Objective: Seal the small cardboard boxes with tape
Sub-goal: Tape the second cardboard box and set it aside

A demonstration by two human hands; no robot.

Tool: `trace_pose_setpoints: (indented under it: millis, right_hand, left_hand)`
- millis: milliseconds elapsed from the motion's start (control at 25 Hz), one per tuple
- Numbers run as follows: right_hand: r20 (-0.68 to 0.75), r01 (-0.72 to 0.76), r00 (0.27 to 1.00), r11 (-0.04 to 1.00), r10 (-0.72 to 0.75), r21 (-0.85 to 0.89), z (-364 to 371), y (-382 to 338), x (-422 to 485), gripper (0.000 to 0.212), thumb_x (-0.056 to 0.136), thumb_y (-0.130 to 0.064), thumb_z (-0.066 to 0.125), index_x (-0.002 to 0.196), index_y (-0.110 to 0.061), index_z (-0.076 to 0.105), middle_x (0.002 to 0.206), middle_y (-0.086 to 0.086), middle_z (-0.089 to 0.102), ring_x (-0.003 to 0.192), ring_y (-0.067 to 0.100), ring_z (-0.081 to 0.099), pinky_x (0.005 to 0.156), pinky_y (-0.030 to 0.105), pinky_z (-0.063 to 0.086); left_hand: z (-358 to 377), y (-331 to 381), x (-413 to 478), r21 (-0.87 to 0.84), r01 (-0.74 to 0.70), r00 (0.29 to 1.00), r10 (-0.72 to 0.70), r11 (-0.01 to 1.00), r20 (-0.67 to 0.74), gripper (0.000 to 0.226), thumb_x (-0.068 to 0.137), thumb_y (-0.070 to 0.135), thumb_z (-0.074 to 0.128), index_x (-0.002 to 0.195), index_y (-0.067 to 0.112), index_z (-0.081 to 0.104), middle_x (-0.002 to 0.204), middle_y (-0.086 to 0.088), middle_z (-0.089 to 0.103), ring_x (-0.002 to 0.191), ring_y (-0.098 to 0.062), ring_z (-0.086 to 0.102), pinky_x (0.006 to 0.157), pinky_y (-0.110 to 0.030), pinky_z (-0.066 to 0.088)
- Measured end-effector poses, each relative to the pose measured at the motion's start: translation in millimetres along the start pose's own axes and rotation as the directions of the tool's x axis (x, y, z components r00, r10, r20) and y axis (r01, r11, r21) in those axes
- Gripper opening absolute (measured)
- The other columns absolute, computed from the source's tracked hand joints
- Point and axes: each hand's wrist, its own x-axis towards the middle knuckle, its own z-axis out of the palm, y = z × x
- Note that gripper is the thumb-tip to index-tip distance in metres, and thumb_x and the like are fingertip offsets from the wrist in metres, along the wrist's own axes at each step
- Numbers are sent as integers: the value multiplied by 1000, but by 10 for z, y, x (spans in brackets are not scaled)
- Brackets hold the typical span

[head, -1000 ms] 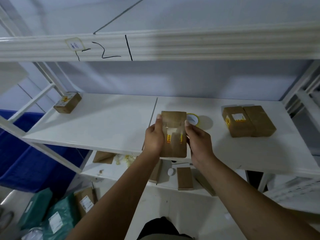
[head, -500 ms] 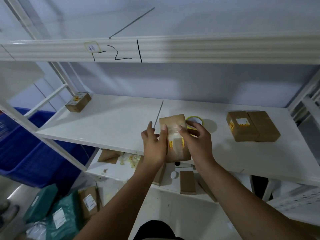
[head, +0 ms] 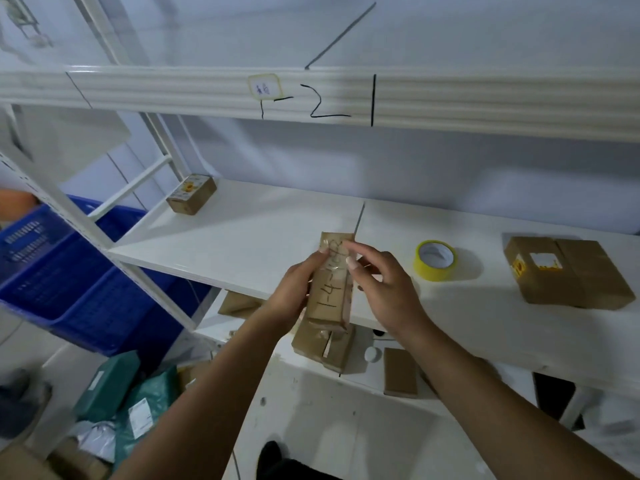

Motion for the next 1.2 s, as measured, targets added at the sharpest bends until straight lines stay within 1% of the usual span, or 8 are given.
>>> trace_pose_setpoints:
  millis: [160,280,360,560,720,960,1080,1200]
  right_hand:
    - [183,181,975,924,-125,-335,295,-190,489,18,96,-50,63,110,-39,68,128,-8,49,126,14,53,100,31,49]
    - [422,-10,904,992,63,-126,542,-343,776,33,87,-70,59,101,-40,59,141,-20,55,128,13,57,92,35,58]
    - [369,-157,920,987,132,37,837,-317,921,36,84,-68,67,95,-35,60,128,-12,67,119,17,66,93,42,60]
    - [38,-347,934,882,354,319,1637,-147,1116,42,86,-53,78,95,-17,58,105,12,70,101,32,74,79,46,65]
    - [39,-365,927,878,372,308,2016,-197,1338,49,80,-61,76,97,-19,60,108,11,73,99,28,76,74,39,62]
    - [-62,-196,975,961,211,195,2397,-430,1652,19,91,-40,79,106,-35,70,108,-16,71,103,4,67,89,31,52]
    - [-36,-297,941,873,336,387,2531,-553,1681,57,87,-57,72,140,-46,55,130,-12,68,123,11,65,98,39,53]
    - [156,-415,910,839,384,352,2783,-517,1551,61,91,-44,79,143,-42,47,116,-5,78,105,22,78,90,46,63]
  left_hand:
    - [-685,5,145,-147,221,946,-175,964,273,59,100,68,50,125,20,76,122,-20,75,102,-31,75,88,-37,61]
    - [-1224,91,218,-121,292,799,-172,949,576,60,99,68,50,124,22,79,119,-5,79,100,-15,77,83,-22,61]
    - [-1578,114,325,-141,276,730,-112,951,674,60,96,62,61,132,16,73,123,-8,77,97,-13,77,78,-17,61]
    - [-2357,23,573,-126,373,883,-310,919,352,78,101,72,36,139,9,64,124,-27,73,97,-37,78,69,-32,61]
    - [-2752,22,683,-77,172,985,-170,982,21,84,100,81,20,126,22,73,120,-14,79,105,-33,78,89,-45,59]
    - [-3246,170,875,-263,-45,999,42,964,-18,59,94,48,60,145,18,59,134,-15,72,115,-34,74,87,-49,62]
    - [-3171,134,878,-555,-48,994,-15,831,-109,57,87,29,64,134,-3,57,126,-25,69,99,-35,75,76,-44,64]
    - [-2993,1,834,-620,-80,987,-24,780,-159,41,90,25,71,123,8,53,116,-25,61,104,-41,70,95,-52,62]
